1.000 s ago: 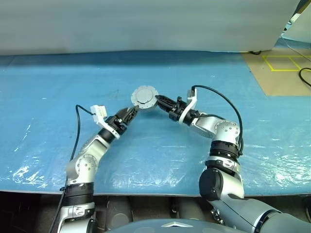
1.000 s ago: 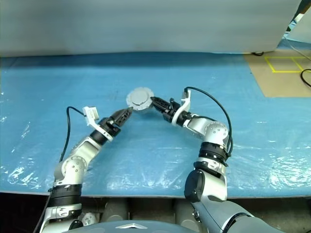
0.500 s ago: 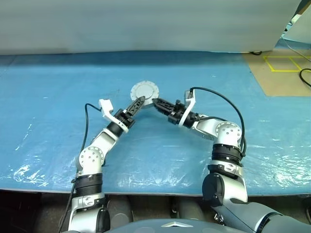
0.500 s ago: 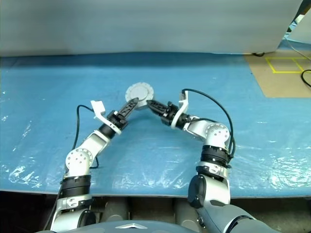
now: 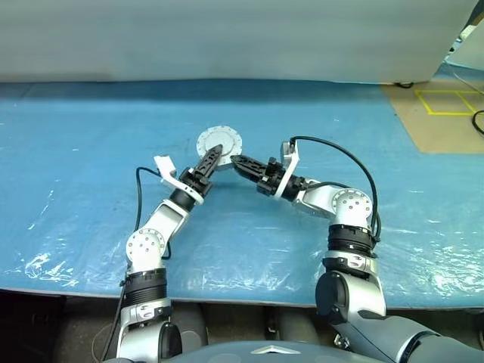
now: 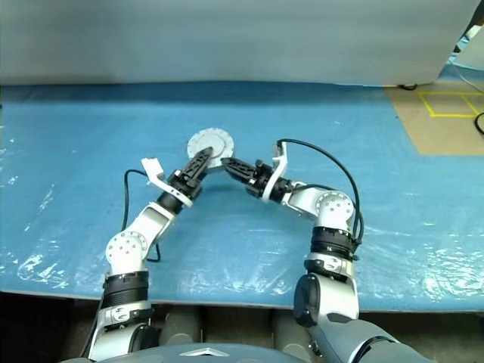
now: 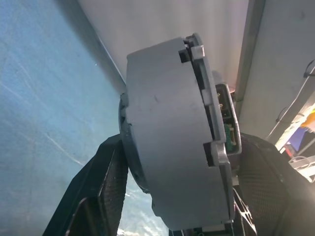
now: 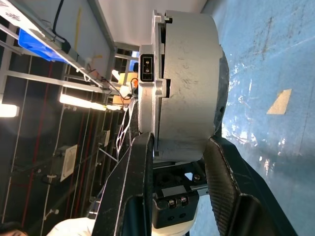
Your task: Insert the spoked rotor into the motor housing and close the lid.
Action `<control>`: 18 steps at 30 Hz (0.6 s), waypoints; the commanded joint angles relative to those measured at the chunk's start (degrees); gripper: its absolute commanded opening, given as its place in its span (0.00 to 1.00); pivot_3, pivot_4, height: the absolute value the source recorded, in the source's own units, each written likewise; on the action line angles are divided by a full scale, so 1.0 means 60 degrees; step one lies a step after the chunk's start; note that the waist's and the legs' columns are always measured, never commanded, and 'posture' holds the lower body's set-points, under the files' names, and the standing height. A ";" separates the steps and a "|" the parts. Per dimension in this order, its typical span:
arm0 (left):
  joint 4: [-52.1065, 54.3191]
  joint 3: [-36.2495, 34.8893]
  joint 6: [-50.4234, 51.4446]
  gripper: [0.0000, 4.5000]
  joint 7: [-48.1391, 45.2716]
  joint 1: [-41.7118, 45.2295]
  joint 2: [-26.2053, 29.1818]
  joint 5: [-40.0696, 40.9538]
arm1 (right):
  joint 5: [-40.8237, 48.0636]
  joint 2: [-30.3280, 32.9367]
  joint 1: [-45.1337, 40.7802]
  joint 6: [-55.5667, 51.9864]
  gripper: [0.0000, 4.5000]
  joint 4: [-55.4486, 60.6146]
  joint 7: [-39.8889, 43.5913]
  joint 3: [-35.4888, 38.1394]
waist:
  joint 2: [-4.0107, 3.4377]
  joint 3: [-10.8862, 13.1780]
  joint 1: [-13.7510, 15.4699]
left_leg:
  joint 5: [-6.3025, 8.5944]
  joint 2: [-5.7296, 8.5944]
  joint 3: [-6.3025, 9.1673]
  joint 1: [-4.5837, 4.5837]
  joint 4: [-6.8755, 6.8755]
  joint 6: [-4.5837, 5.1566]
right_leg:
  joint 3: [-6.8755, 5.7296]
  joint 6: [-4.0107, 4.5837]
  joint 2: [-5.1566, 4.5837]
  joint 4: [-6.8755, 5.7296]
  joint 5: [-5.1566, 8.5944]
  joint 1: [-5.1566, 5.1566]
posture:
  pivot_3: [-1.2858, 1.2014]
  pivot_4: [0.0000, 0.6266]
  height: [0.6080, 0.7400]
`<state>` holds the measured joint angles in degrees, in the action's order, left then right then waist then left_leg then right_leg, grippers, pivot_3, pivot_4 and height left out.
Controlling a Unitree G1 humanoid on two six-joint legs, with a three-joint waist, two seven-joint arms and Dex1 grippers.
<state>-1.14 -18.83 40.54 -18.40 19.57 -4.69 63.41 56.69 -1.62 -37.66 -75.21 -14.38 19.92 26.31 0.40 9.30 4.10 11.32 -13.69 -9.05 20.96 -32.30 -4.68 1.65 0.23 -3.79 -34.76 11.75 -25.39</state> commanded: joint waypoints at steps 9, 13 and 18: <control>0.0097 0.0031 -0.0224 0.63 0.0336 0.0356 -0.0193 0.0208 | 0.0496 0.0010 -0.0003 -0.0062 0.26 0.0580 0.0280 -0.0364 | 0.0000 0.0000 0.0000 | 0.0000 0.0002 0.0025 0.0006 -0.0006 0.0000 | -0.0002 0.0000 0.0000 -0.0003 0.0000 0.0009 | 0.52 0.24 1.00; 0.0090 -0.0056 -0.0321 0.63 0.0528 0.0433 -0.0349 0.0393 | 0.0362 -0.0004 0.0020 0.0187 0.26 0.0608 0.0312 -0.0465 | 0.0000 0.0000 0.0000 | 0.0000 0.0002 0.0034 0.0009 -0.0012 0.0000 | -0.0003 0.0000 -0.0001 -0.0004 -0.0001 0.0013 | 0.52 0.24 1.00; 0.0037 -0.0127 -0.0561 0.63 0.0706 0.0443 -0.0494 0.0423 | 0.0333 0.0051 -0.0008 0.0561 0.62 0.0686 0.0348 -0.0586 | 0.0000 0.0000 -0.0008 | -0.0001 0.0001 0.0045 0.0009 -0.0019 0.0000 | -0.0003 -0.0001 0.0000 -0.0007 -0.0001 0.0017 | 0.52 0.24 1.00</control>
<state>-2.30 -19.34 38.47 -13.90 20.98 -7.31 65.06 56.62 -1.20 -37.16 -72.73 -13.16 20.56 23.36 0.40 9.30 4.05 11.31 -13.68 -8.77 21.02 -32.41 -4.68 1.63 0.22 -3.79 -34.80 11.74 -25.28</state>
